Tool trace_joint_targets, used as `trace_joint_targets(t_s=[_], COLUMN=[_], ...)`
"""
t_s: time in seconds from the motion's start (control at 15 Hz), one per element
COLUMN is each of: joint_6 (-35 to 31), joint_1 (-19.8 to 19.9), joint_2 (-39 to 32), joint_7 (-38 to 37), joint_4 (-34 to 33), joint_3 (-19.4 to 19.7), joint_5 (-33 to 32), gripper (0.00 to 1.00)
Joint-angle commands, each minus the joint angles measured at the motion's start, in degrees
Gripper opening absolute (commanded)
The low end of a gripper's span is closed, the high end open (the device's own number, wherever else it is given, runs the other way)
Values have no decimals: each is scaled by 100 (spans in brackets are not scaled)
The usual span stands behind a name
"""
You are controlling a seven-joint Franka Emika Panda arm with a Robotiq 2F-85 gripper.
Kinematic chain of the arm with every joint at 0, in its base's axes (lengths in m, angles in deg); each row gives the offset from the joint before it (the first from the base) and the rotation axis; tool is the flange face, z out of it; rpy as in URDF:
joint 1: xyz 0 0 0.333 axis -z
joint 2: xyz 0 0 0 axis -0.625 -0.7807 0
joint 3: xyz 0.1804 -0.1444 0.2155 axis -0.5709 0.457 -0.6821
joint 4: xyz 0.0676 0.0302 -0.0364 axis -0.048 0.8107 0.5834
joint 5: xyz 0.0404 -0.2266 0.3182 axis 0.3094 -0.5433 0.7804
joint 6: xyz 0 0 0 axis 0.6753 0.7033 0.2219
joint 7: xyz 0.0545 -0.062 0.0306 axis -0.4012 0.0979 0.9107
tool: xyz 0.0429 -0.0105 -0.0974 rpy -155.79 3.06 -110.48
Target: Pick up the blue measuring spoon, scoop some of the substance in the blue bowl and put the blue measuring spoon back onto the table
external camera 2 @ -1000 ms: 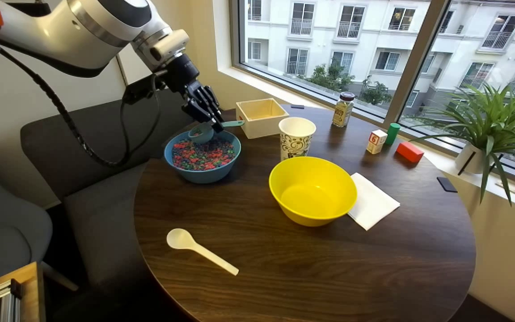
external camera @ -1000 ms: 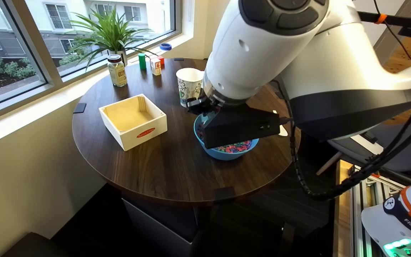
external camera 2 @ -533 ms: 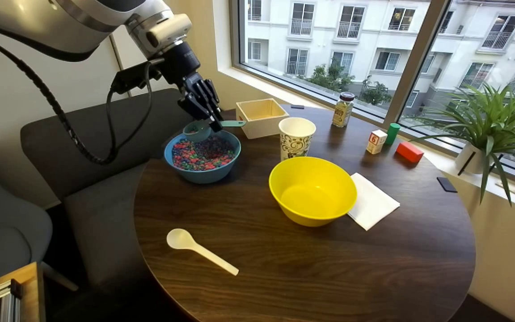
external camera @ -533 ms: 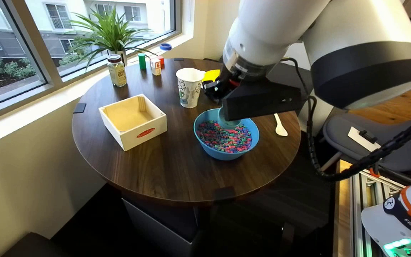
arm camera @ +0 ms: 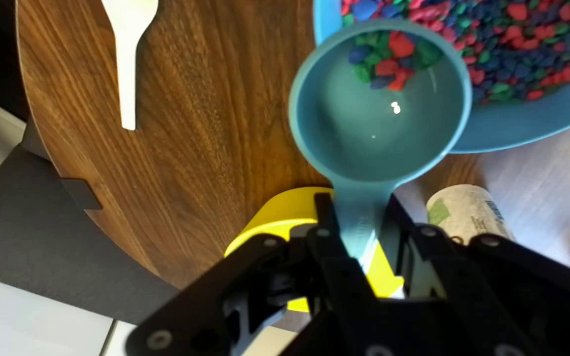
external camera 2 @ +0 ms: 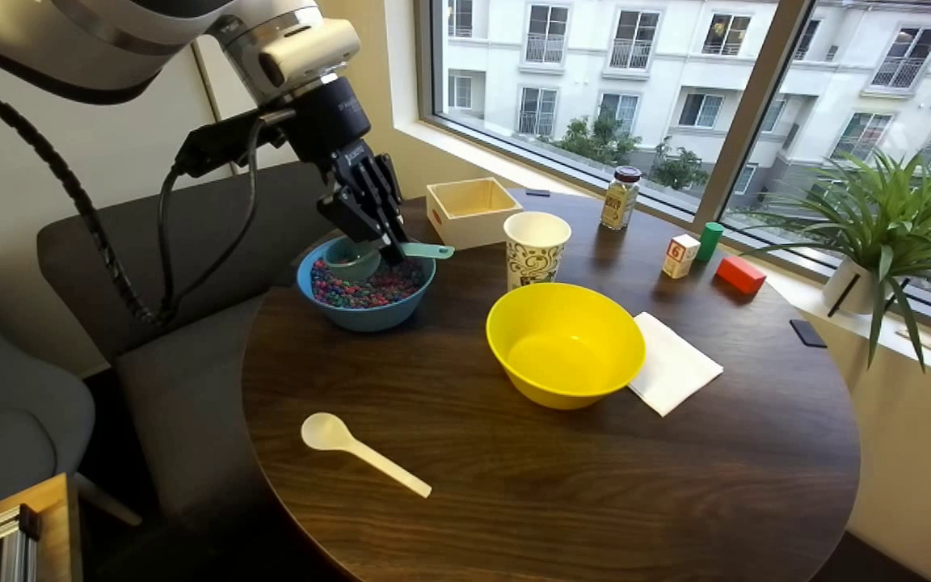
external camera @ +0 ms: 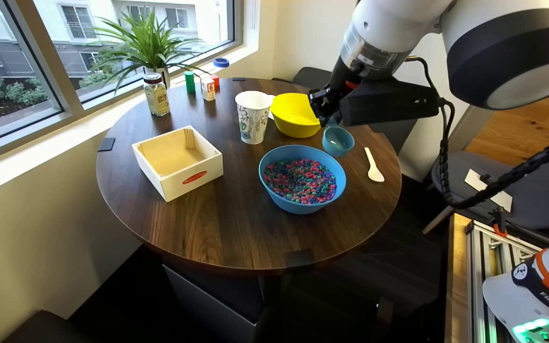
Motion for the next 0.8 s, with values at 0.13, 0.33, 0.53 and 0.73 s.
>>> trace_joint_targets(t_s=[0.13,0.33,0.53,0.73], joint_6=[-78,-96,-73,-178], joint_1=[332,344,414,566], joint_2=[229,278,222,153], joint_7=[219,243,170,378], joint_4=[224,286,250,258], joint_3=[-48,-52,-24,158], joint_5=[63,71,32,291], gripper=[26,26,6,6])
